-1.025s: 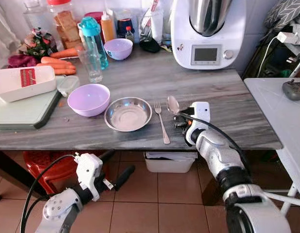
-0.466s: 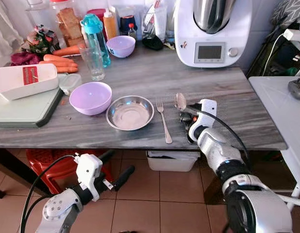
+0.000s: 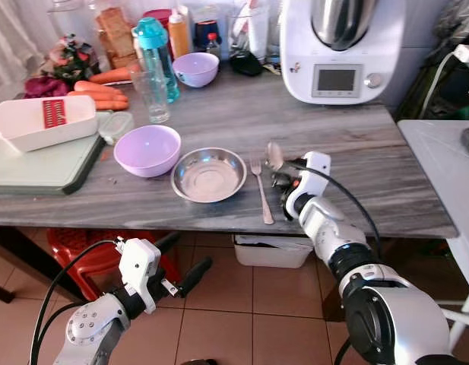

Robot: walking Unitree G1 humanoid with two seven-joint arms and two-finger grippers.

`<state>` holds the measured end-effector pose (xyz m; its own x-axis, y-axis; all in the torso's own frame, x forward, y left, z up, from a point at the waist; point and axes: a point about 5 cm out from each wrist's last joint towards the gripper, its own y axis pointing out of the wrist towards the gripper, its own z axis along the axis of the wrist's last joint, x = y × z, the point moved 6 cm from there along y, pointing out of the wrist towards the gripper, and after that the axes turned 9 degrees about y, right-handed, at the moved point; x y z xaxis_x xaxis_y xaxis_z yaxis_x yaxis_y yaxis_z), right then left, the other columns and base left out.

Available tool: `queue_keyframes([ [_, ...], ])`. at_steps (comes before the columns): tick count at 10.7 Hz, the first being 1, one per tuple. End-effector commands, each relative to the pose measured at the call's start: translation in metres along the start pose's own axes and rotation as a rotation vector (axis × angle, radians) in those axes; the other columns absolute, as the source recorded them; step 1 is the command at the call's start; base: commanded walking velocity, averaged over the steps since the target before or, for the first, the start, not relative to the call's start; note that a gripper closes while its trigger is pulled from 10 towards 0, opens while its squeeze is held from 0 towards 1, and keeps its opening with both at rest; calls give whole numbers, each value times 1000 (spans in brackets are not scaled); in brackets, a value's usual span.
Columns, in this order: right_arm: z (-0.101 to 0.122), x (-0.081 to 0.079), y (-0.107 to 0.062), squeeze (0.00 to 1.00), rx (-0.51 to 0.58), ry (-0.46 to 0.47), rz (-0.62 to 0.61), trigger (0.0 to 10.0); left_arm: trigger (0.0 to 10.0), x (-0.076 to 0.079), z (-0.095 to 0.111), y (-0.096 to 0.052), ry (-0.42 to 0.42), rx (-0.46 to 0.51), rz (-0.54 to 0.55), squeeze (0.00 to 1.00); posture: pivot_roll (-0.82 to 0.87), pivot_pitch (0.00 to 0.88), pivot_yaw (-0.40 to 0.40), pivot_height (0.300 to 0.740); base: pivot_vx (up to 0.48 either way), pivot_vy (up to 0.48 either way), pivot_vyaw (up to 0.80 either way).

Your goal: Setting the table

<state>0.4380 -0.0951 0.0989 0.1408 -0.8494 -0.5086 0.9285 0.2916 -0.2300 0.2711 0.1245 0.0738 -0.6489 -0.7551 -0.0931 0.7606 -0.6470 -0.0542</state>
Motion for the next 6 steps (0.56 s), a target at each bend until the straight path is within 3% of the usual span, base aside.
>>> queue_keyframes([
  [1,5,-4,2,271,12,8,-9,10000,10000,-2,1,-2,9,-10,5,0,140,89,73,740,0,0,0],
  [3,-1,5,1,282,1,12,-48,10000,10000,-1,0,-3,4,-12,7,0,139,91,71,740,0,0,0],
  [4,-5,12,-1,627,-9,7,-74,10000,10000,1,-2,-3,0,-16,3,0,139,92,71,740,0,0,0],
  [5,-6,13,-2,616,-14,12,-78,10000,10000,1,-2,-3,0,-16,3,0,139,92,71,740,0,0,0],
  [6,-11,17,-3,722,-30,13,-85,10000,10000,1,-2,-2,-1,-10,0,0,140,93,72,740,0,0,0],
])
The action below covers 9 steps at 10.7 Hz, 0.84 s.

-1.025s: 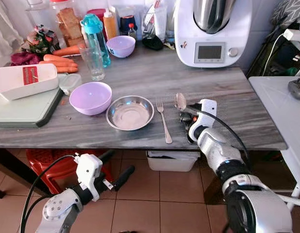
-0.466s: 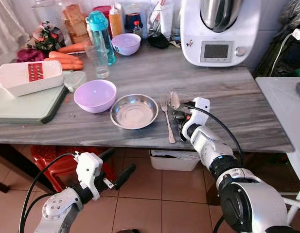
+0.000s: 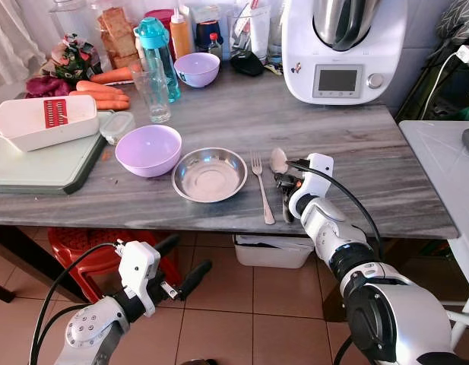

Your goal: Setting the table

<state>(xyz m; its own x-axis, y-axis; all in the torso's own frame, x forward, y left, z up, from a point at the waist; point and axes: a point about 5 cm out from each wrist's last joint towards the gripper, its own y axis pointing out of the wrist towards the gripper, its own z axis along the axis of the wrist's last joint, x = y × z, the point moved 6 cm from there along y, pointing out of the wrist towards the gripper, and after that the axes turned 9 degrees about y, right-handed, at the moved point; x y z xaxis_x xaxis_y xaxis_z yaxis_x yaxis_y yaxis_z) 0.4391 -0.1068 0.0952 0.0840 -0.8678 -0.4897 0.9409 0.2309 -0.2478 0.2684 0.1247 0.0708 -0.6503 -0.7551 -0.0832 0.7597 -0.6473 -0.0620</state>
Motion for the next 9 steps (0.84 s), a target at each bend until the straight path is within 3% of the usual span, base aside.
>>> queue_keyframes([
  [1,-17,8,-2,1000,-57,12,-34,10000,10000,0,3,1,2,11,-14,0,140,93,72,740,0,0,0],
  [5,-13,9,-2,1000,-46,5,-30,10000,10000,-1,4,1,2,18,-24,0,137,85,73,740,0,0,0],
  [9,12,-5,-3,1000,70,-46,64,10000,10000,-3,13,10,2,60,-9,0,128,53,70,740,0,0,0],
])
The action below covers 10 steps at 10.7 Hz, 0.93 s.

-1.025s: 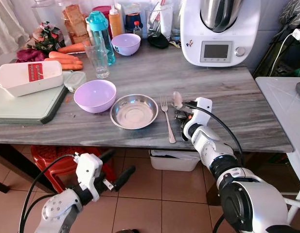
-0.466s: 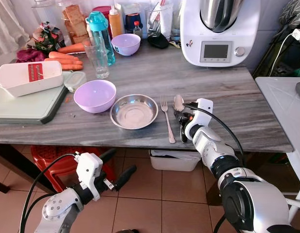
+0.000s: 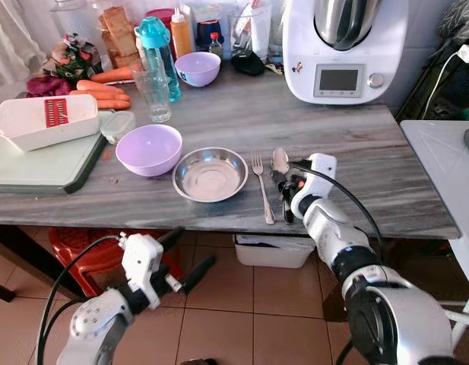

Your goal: Setting the table

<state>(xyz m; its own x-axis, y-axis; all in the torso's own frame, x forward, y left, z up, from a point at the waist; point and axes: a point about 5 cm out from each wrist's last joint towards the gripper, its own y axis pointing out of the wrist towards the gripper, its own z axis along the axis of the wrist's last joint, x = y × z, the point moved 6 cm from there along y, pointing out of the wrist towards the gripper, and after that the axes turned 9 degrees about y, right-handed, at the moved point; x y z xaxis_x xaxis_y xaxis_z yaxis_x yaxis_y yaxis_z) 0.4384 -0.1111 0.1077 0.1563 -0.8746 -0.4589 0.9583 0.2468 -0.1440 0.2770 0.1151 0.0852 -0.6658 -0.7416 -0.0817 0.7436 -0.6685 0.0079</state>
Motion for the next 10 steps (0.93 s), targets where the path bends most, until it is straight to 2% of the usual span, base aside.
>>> queue_keyframes([
  [1,11,-6,-2,1000,62,-51,38,10000,10000,-3,2,1,-1,11,6,0,124,42,70,740,0,0,0],
  [4,21,2,-26,1000,202,-127,59,10000,10000,-4,7,6,0,42,-6,0,107,23,67,740,0,0,0],
  [6,15,15,-55,1000,249,-164,14,10000,10000,-13,16,13,19,76,31,0,93,16,67,740,0,0,0],
  [8,11,15,-79,1000,292,-194,-25,10000,10000,-28,25,24,66,69,151,0,68,7,68,740,0,0,0],
  [9,9,14,-90,1000,313,-237,-53,10000,10000,-43,22,27,94,37,266,0,56,3,69,740,0,0,0],
  [10,8,14,-110,1000,347,-231,-97,10000,10000,-60,18,29,136,-7,427,0,36,0,68,740,0,0,0],
])
